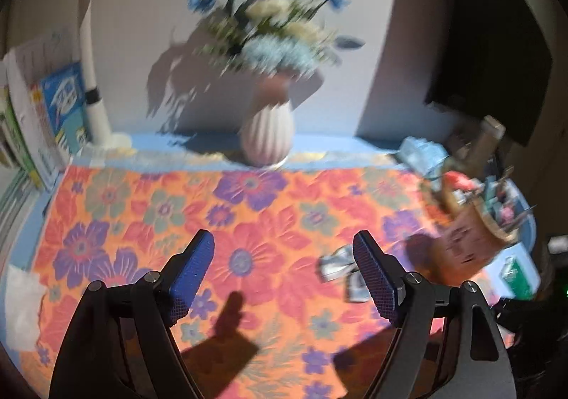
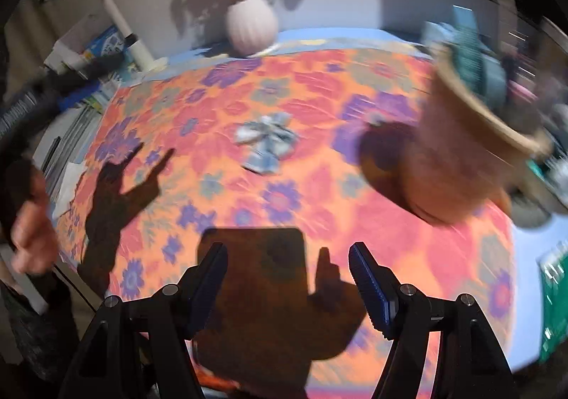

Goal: Organize soft objects
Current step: 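Move both tools back over the desk toward the checkered bow, then grasp the checkered fabric bow with the right tool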

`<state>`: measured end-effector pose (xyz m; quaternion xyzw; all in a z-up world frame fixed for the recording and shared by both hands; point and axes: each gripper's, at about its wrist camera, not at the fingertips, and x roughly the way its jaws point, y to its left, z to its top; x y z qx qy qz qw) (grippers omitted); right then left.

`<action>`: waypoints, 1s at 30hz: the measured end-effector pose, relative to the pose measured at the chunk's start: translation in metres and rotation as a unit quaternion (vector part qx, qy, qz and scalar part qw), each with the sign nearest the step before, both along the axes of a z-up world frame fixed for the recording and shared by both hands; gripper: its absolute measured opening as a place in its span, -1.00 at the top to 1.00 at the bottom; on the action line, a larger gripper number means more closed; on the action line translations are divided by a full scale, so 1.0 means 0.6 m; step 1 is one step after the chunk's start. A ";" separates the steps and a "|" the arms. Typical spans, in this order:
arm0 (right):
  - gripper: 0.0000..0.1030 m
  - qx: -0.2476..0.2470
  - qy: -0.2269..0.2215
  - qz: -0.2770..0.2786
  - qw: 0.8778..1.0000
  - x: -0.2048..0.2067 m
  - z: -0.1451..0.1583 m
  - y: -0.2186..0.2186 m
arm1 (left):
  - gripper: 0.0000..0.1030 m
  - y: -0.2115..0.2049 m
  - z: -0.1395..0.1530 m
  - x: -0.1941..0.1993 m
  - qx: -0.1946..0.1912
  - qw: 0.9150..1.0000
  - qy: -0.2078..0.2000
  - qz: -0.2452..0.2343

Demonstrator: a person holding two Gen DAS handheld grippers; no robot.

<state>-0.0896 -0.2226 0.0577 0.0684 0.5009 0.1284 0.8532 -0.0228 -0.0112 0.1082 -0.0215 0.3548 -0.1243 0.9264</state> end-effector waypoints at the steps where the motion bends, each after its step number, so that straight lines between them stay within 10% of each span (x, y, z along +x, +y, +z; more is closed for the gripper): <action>1: -0.34 0.003 -0.002 -0.002 1.000 0.013 -0.006 0.007 | -0.54 0.001 -0.015 0.002 0.007 1.000 0.003 0.002; 15: -0.34 0.015 -0.048 -0.062 0.997 0.131 -0.060 0.045 | -0.54 0.030 -0.135 0.036 0.023 0.998 0.014 0.057; 30: -0.58 -0.011 -0.069 -0.072 0.995 0.140 -0.078 0.061 | -0.69 0.029 -0.143 0.043 0.024 0.998 0.026 0.051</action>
